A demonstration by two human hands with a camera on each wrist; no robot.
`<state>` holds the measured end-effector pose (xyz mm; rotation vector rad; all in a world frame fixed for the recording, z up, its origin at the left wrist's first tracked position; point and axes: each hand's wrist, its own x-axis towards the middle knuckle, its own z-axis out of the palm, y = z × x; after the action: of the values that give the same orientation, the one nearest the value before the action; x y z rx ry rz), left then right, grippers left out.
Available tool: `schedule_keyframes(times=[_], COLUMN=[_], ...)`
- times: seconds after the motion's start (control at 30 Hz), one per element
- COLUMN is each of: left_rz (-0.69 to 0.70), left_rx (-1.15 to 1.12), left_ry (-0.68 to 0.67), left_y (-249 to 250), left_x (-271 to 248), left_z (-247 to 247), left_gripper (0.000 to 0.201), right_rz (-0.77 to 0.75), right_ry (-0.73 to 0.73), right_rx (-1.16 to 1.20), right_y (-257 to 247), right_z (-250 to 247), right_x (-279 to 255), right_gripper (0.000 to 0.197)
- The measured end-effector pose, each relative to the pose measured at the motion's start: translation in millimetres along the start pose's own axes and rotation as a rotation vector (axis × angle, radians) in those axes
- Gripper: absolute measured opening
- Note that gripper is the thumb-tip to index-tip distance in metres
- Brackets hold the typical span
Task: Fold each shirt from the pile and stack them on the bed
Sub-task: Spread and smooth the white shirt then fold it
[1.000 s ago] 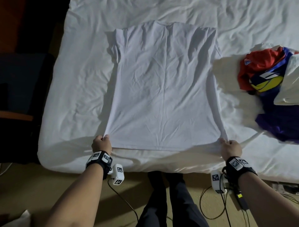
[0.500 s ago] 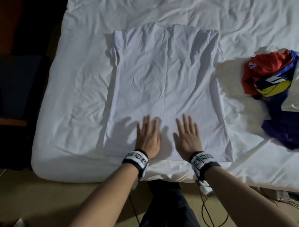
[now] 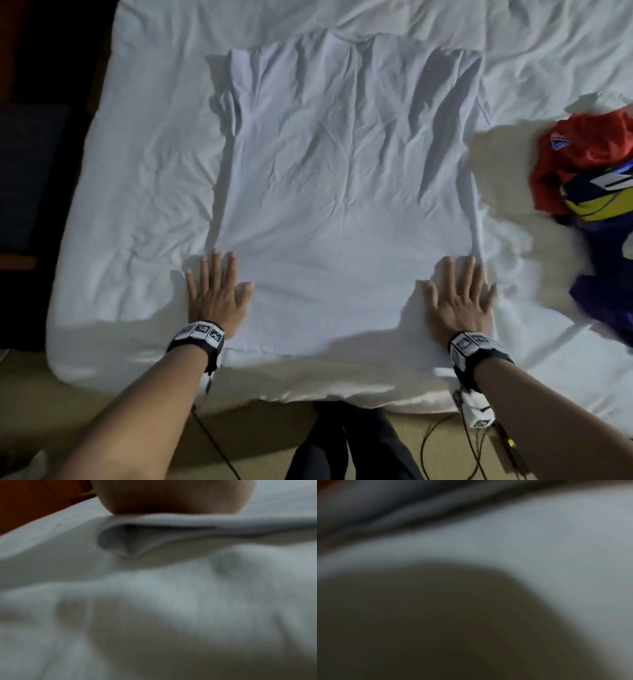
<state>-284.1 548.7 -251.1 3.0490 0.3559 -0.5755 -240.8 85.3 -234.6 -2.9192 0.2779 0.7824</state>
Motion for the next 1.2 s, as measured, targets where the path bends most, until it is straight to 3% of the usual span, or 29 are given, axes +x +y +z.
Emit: schedule_keyframes(times=[0.07, 0.1, 0.17, 0.23, 0.33, 0.47, 0.63, 0.73, 0.8, 0.9, 0.97, 1.07, 1.2], left_rz=[-0.025, 0.016, 0.178, 0.346, 0.449, 0.399, 0.128, -0.124, -0.047, 0.36, 0.501, 0.462, 0.287], left_rx=[-0.005, -0.013, -0.039, -0.057, 0.017, -0.004, -0.007, -0.069, -0.085, -0.07, -0.035, 0.019, -0.002], left_ry=[0.014, 0.04, 0.116, 0.126, 0.086, 0.081, 0.073, 0.078, 0.12, 0.149, 0.14, 0.113, 0.132], left_y=[17.6, 36.6, 89.0, 143.5, 188.7, 162.9, 79.9, 70.9, 95.0, 160.1, 193.7, 191.3, 133.7], left_x=[8.3, 14.3, 29.4, 44.8, 67.1, 92.4, 117.8, 130.7, 143.3, 167.6, 186.6, 211.5, 233.1], left_z=[-14.0, -20.9, -34.1, -37.5, -25.0, -12.2, -21.2, -36.6, -52.4, -68.7, -68.4, -57.8, -59.0], left_gripper=[0.083, 0.082, 0.08, 0.078, 0.079, 0.076, 0.081, 0.084, 0.085, 0.078, 0.077, 0.076, 0.078], right_rz=[0.046, -0.002, -0.203, -0.393, -0.504, -0.344, -0.071, 0.036, -0.085, -0.456, -0.594, -0.522, -0.242], right_ry=[0.024, 0.064, 0.142, 0.13, 0.079, -0.001, 0.027, 0.011, 0.097, 0.172, 0.164, 0.108, 0.107], right_rx=[0.031, 0.038, 0.042, 0.039, 0.006, 0.013, 0.054, 0.095, 0.071, -0.017, -0.063, -0.045, 0.006], right_y=[-14.1, -27.2, -61.3, -96.5, -125.7, -96.7, -50.6, -57.2, -82.1, -134.7, -157.5, -148.2, -100.7], right_z=[-10.1, -15.0, -23.0, -26.7, -21.4, -14.6, -27.5, -41.7, -54.1, -68.9, -70.6, -66.4, -73.8], right_x=[9.6, 13.4, 21.5, 31.4, 53.4, 82.7, 106.8, 121.4, 130.6, 145.8, 159.6, 182.8, 210.3], right_gripper=[0.083, 0.081, 0.074, 0.07, 0.07, 0.063, 0.071, 0.078, 0.075, 0.069, 0.07, 0.066, 0.067])
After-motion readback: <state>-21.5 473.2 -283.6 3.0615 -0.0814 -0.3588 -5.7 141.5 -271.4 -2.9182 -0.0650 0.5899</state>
